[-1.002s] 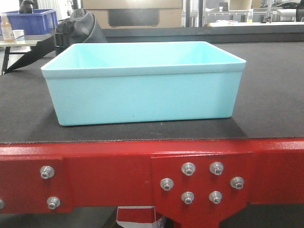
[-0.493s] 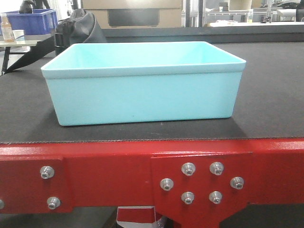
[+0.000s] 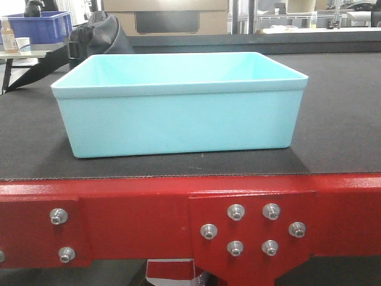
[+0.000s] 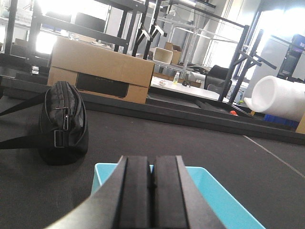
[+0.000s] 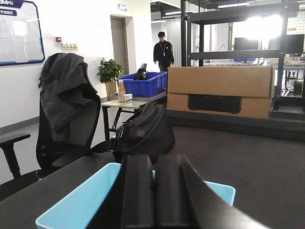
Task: Fetch blue bin and place on conveyor start
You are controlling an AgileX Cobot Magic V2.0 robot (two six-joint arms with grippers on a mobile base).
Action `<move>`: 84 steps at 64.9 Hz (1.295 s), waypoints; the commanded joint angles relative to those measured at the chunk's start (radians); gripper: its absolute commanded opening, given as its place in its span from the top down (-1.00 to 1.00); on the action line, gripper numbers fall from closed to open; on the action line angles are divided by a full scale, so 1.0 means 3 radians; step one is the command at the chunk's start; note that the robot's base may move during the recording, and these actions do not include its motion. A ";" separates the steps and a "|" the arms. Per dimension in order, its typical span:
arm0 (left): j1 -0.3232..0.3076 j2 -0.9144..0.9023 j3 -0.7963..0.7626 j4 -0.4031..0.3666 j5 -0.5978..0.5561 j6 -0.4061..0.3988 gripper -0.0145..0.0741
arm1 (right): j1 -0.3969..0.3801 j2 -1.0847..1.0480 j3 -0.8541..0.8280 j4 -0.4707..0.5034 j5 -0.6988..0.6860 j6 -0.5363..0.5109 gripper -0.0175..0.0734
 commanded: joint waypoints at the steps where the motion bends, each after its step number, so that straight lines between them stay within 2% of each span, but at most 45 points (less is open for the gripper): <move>1: 0.0004 -0.0023 -0.0005 0.0007 -0.0031 -0.0001 0.92 | 0.0006 -0.0035 0.0001 -0.0036 -0.0007 -0.0043 0.98; 6: 0.0004 -0.0023 -0.0005 0.0007 -0.0031 -0.0001 0.92 | 0.0006 -0.0035 0.0001 0.0108 -0.0001 -0.0071 0.98; 9: 0.0004 -0.0023 -0.0005 0.0007 -0.0031 -0.0001 0.92 | 0.0000 -0.0045 0.0001 0.0363 0.0045 -0.0370 0.98; 12: 0.0004 -0.0023 -0.0005 0.0007 -0.0031 -0.0001 0.92 | 0.0000 -0.0071 0.0009 0.0786 0.0084 -0.1005 0.98; 16: 0.0004 -0.0023 -0.0005 0.0007 -0.0031 -0.0001 0.92 | 0.0000 -0.0118 0.0040 0.1505 0.0102 -0.1878 0.98; 19: 0.0004 -0.0023 -0.0005 0.0007 -0.0031 -0.0001 0.92 | 0.0000 -0.0170 0.0090 0.1972 0.0109 -0.2638 0.98; 23: 0.0004 -0.0023 -0.0005 0.0007 -0.0031 -0.0001 0.92 | 0.0000 -0.0241 0.0171 0.2215 0.0109 -0.3003 0.98; 30: 0.0004 -0.0023 -0.0005 0.0007 -0.0031 -0.0001 0.92 | -0.0198 -0.0455 0.0426 0.2222 0.0109 -0.3031 0.98; 39: 0.0004 -0.0023 -0.0005 0.0007 -0.0031 -0.0001 0.92 | -0.0726 -0.0818 0.0732 0.2236 0.0109 -0.3031 0.98; 43: 0.0004 -0.0023 -0.0005 0.0007 -0.0031 -0.0001 0.92 | -0.0883 -0.0976 0.0872 0.2236 0.0109 -0.3015 0.98; 54: 0.0004 -0.0023 -0.0005 0.0007 -0.0031 -0.0001 0.92 | -0.1153 -0.1368 0.1188 0.2236 0.0416 -0.2450 0.98; 61: 0.0004 -0.0023 -0.0005 0.0007 -0.0031 -0.0001 0.92 | -0.1335 -0.1546 0.1362 0.2139 0.0480 -0.2421 0.98; 73: 0.0004 -0.0023 -0.0005 0.0007 -0.0031 -0.0001 0.92 | -0.1423 -0.2055 0.1742 0.2117 0.0480 -0.2421 0.98; 84: 0.0004 -0.0030 -0.0005 0.0015 -0.0029 -0.0001 0.92 | -0.1416 -0.2055 0.1955 0.2104 0.0431 -0.2556 0.98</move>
